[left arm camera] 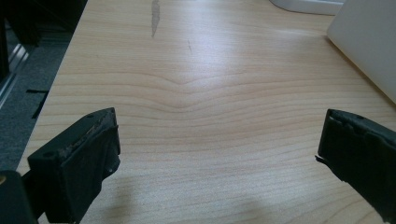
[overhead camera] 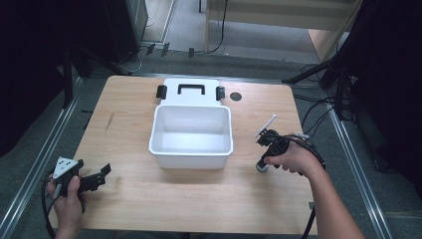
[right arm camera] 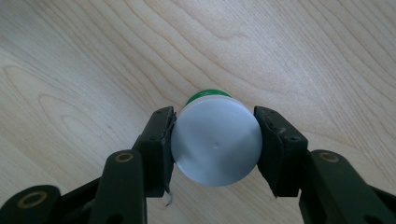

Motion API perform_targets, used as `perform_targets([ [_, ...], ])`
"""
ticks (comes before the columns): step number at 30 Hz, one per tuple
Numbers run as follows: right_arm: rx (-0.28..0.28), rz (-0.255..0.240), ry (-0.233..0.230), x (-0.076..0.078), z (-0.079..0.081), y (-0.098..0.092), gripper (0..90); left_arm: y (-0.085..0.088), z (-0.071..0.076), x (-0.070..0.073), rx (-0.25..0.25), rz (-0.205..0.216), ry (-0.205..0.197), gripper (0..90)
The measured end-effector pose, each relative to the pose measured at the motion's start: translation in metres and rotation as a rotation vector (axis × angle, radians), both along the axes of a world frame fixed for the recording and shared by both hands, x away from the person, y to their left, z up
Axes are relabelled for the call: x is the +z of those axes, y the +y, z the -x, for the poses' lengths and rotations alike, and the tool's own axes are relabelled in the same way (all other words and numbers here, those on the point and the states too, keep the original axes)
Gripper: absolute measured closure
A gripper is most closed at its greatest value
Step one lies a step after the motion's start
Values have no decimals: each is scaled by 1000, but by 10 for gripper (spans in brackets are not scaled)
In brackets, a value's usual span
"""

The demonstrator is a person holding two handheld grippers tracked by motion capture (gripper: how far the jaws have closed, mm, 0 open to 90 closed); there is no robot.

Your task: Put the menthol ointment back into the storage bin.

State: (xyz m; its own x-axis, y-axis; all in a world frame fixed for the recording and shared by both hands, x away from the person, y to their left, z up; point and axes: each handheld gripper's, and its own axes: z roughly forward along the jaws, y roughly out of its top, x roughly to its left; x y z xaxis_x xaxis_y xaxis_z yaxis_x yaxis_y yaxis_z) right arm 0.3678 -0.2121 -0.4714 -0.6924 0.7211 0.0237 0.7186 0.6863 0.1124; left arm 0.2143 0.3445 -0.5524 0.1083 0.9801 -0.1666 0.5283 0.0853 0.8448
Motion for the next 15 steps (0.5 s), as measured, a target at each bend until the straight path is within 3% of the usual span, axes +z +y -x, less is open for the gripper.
perform_targets([
  [15,49,-13,13,22,-1,2,516,0,0,0,-2,-2,0,0],
])
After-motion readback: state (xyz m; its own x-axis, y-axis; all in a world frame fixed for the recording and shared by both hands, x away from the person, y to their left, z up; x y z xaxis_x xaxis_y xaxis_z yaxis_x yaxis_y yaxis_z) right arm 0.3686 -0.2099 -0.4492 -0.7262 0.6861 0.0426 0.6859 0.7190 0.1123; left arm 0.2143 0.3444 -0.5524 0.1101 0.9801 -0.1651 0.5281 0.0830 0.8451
